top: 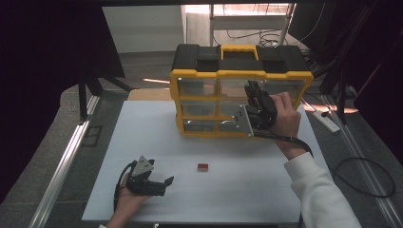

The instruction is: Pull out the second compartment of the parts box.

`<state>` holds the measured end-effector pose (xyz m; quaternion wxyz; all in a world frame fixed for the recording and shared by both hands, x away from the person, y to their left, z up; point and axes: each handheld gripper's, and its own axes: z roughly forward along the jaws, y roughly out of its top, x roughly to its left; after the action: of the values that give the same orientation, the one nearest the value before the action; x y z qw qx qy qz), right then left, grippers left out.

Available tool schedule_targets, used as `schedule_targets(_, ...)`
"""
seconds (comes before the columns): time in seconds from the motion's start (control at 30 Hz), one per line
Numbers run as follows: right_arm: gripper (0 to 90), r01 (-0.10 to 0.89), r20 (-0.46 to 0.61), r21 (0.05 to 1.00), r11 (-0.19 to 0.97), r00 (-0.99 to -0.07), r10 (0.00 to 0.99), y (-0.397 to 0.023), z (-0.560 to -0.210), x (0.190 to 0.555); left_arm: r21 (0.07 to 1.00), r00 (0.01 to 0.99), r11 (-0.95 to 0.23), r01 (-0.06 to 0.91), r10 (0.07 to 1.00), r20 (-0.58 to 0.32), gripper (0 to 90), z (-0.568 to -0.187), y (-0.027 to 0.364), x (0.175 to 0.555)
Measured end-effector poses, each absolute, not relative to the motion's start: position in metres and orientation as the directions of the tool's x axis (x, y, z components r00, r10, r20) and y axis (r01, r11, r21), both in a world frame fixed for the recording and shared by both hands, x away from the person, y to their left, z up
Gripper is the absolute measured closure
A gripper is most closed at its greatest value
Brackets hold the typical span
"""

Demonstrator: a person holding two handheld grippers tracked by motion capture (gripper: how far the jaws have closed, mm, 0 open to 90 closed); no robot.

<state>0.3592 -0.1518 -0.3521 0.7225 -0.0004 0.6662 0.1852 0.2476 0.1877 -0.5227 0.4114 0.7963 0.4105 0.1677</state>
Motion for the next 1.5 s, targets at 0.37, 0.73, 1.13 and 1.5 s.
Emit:
schedule_targets(0.37,74.1,-0.271,-0.964,0.24,0.932,0.045,0.262,-0.152,-0.352,0.355,0.792,0.608,-0.326,0.516,0.791,-0.07,2.2,-0.523,0.187,0.248)
schedule_targets(0.73,73.7,-0.27,-0.962,0.25,0.93,0.036,0.269,-0.153,-0.352,0.35,0.79,0.609,-0.332,0.516,0.791,-0.066,2.2,-0.523,0.187,0.248)
schedule_targets(1.13,73.6,-0.273,-0.964,0.245,0.93,0.034,0.264,-0.154,-0.353,0.348,0.79,0.61,-0.331,0.516,0.79,-0.067,2.2,-0.523,0.187,0.248)
schedule_targets(1.5,73.7,-0.275,-0.964,0.245,0.93,0.035,0.265,-0.154,-0.354,0.345,0.791,0.608,-0.329,0.515,0.791,-0.067,2.2,-0.523,0.187,0.247)
